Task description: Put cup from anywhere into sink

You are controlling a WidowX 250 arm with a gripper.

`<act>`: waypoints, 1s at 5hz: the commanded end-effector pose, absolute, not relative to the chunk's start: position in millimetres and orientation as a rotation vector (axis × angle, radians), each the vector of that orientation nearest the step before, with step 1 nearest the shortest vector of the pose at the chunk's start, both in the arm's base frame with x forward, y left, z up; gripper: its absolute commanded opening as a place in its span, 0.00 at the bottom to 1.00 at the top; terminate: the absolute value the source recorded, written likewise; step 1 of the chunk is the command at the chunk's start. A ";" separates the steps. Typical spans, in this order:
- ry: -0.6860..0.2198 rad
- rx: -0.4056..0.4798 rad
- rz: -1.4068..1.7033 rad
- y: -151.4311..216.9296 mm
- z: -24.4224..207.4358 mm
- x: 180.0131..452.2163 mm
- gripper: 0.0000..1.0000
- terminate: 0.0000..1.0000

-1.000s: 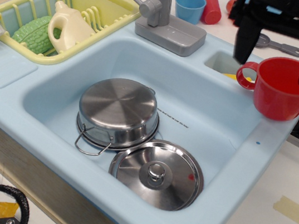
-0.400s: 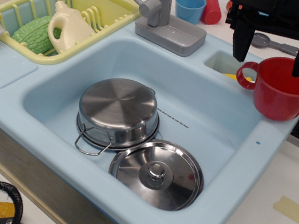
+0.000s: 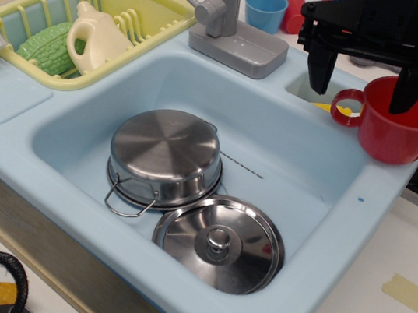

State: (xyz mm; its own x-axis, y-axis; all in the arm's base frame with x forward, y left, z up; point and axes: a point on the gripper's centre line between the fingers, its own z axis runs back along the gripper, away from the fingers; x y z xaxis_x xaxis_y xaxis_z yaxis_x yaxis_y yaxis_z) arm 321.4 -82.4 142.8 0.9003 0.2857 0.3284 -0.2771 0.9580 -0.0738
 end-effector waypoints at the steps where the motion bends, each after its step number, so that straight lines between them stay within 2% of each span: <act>1: -0.364 -0.049 0.298 -78.6 131.3 327.7 1.00 0.00; 2: -0.366 -0.043 0.316 -83.3 127.9 326.1 0.00 0.00; 3: -0.373 -0.021 0.328 -88.3 133.0 322.3 0.00 0.00; 5: -0.382 0.101 0.365 -76.6 161.1 292.2 0.00 0.00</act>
